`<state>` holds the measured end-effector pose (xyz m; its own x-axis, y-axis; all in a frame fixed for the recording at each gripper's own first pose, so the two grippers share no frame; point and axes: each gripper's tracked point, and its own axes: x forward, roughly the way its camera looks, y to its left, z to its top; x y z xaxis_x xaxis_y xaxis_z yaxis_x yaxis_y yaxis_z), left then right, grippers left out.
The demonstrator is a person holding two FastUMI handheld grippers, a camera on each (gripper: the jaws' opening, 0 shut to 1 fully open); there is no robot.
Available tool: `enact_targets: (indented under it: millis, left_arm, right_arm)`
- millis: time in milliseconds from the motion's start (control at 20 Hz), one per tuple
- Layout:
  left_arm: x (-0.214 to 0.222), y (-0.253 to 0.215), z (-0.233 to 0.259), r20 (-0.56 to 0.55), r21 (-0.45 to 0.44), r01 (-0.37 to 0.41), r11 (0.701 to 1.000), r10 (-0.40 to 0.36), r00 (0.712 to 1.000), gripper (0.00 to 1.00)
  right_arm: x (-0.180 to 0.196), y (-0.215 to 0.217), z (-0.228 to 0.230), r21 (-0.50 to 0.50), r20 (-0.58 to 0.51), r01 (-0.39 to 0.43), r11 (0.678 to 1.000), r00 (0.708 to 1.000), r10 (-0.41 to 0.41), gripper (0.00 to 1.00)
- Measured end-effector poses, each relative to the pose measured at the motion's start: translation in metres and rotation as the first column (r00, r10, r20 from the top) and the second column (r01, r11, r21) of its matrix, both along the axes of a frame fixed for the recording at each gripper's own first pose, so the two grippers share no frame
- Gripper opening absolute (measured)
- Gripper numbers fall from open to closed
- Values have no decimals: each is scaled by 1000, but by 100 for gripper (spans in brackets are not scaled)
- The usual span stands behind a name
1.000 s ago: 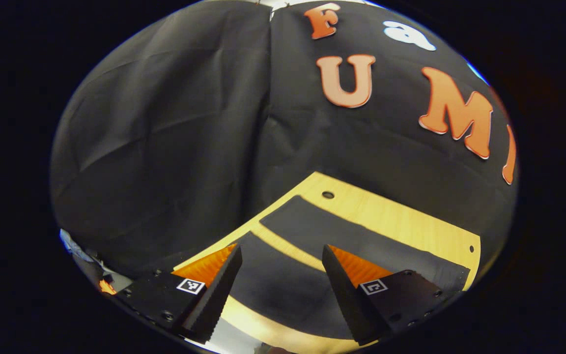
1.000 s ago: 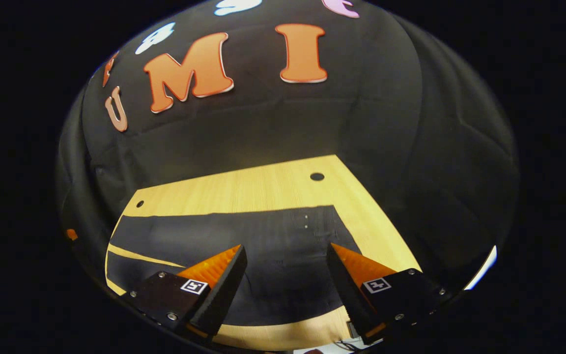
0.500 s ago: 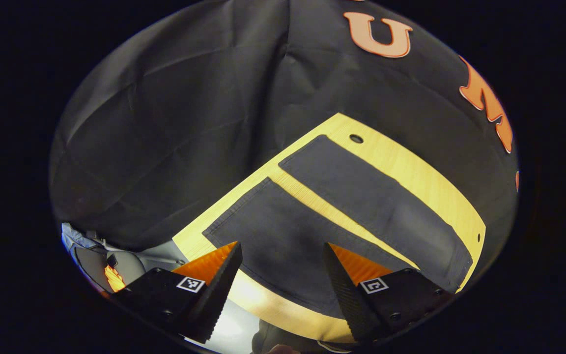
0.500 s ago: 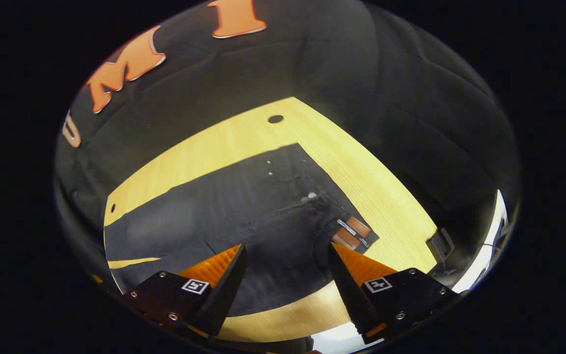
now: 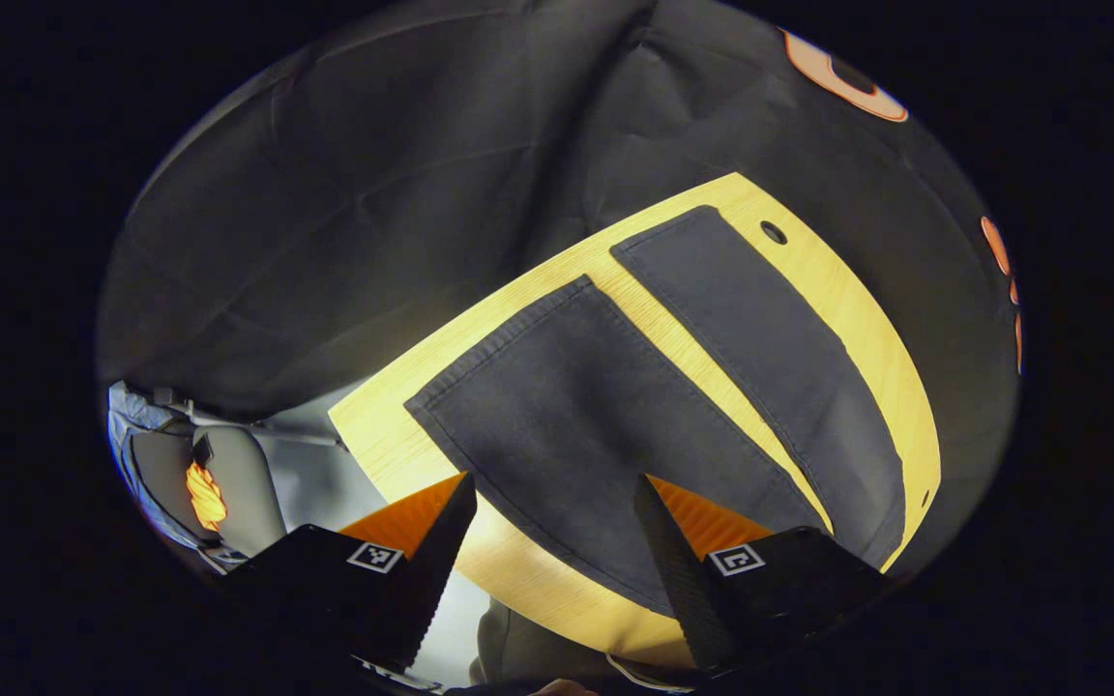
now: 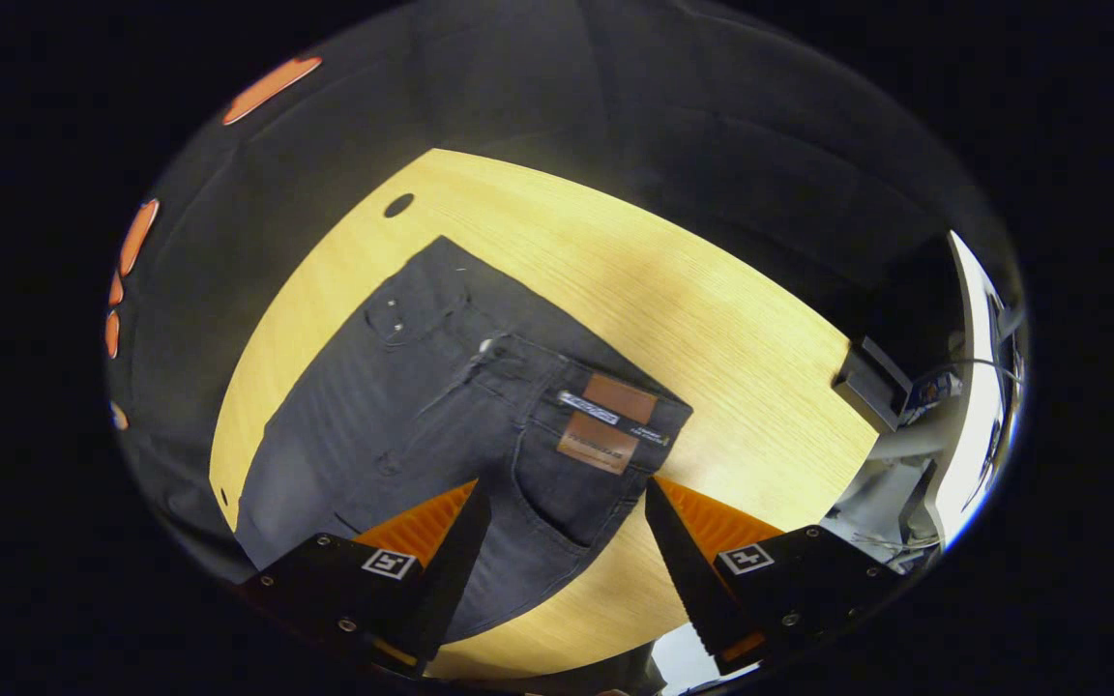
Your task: Grasp the waist and the cuffs of the jeans and fold them to make the two legs overlap; first hold the waist and fold one-third of the jeans toward the cuffs, then hold the cuffs and fold the remaining one-third in the same direction to finish folding.
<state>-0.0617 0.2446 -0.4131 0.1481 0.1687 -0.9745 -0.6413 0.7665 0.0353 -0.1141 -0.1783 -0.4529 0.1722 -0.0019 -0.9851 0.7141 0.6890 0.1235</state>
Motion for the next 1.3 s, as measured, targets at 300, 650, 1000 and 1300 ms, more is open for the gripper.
enact_targets:
  millis: [300, 650, 1000, 1300]
  left_arm:
    - [-18, 12, -20, -99, -41, -93, 995, 88, 991, 99]
    - [-29, 33, -56, -196, -90, -193, 977, 172, 965, 98]
    - [-27, 50, -74, -267, -76, -226, 971, 199, 943, 99]
    - [-13, 51, -83, -192, -42, -83, 996, 73, 979, 77]
  right_arm:
    - [-13, -7, -34, 19, -75, 71, 997, 995, -69, 98]
    - [-14, -8, -43, -48, -206, 44, 998, 977, -53, 96]
    - [-7, -6, -46, -47, -205, -7, 999, 979, -3, 78]
    - [-3, 0, -46, -69, -174, -27, 997, 985, 14, 40]
